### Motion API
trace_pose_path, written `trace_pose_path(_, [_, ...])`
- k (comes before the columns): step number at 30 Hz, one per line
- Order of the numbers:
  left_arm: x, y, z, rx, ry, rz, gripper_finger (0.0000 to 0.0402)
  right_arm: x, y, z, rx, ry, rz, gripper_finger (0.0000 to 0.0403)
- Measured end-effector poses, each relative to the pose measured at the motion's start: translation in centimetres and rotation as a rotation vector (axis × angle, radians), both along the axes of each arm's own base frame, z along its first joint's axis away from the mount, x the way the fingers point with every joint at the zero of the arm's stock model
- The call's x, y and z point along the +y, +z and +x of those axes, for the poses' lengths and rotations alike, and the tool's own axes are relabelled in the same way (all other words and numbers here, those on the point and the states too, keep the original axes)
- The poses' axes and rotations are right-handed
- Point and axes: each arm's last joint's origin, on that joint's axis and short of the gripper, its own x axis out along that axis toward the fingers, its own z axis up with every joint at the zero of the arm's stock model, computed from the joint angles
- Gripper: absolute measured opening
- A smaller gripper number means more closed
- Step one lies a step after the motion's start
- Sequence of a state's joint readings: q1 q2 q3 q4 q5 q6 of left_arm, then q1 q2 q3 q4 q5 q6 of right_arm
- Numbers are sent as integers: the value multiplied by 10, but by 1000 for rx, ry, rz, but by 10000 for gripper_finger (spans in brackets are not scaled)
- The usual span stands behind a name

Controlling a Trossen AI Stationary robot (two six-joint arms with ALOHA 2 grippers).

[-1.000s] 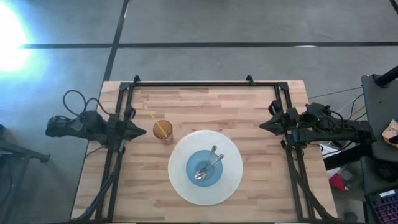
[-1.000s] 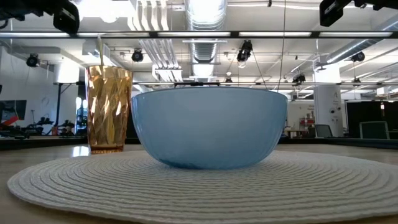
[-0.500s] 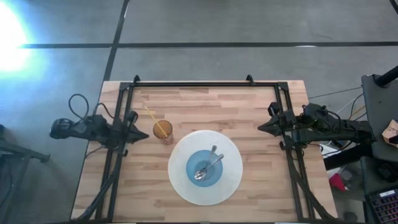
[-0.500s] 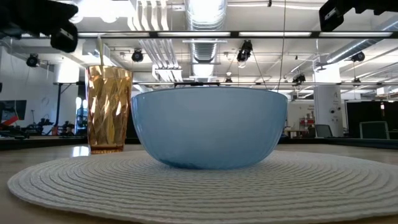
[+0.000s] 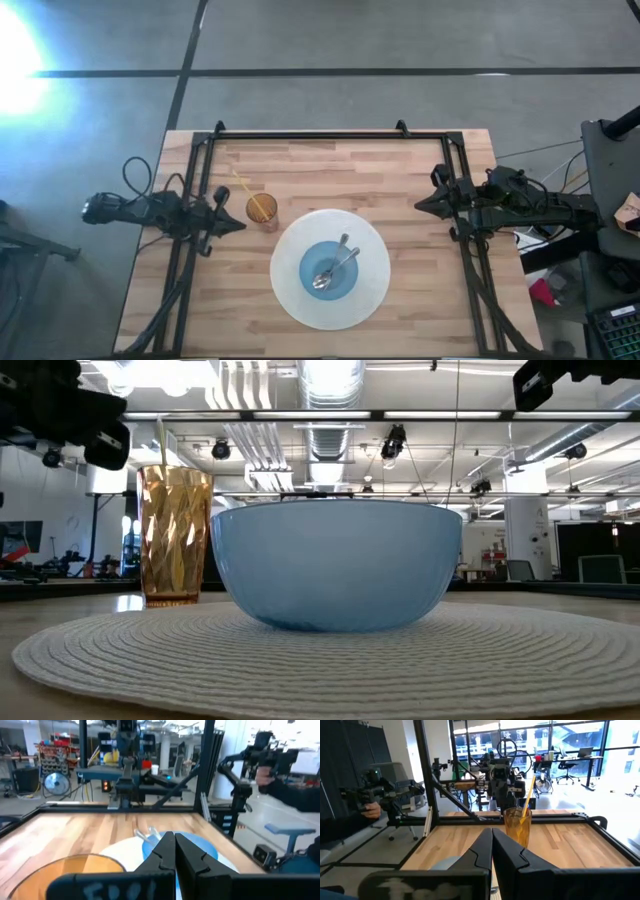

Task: Pick & Place Utensil
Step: Return to Home Position

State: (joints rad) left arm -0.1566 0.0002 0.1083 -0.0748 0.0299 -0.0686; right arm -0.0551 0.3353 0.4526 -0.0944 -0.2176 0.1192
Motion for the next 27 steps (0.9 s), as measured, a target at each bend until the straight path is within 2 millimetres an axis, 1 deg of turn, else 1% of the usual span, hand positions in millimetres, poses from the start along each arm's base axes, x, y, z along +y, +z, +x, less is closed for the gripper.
trace_pose_path(10, [-1,-12,4,0,-3,-10,0,0,-2,0,11,0,-7,8])
trace_pose_path(17, [-1,-19,6,13,-12,-29,0,0,-28,6,79,0,7,8])
trace_pose_path(27, [-2,-21,6,23,-26,-31,0,-1,-53,13,18,-17,36,8])
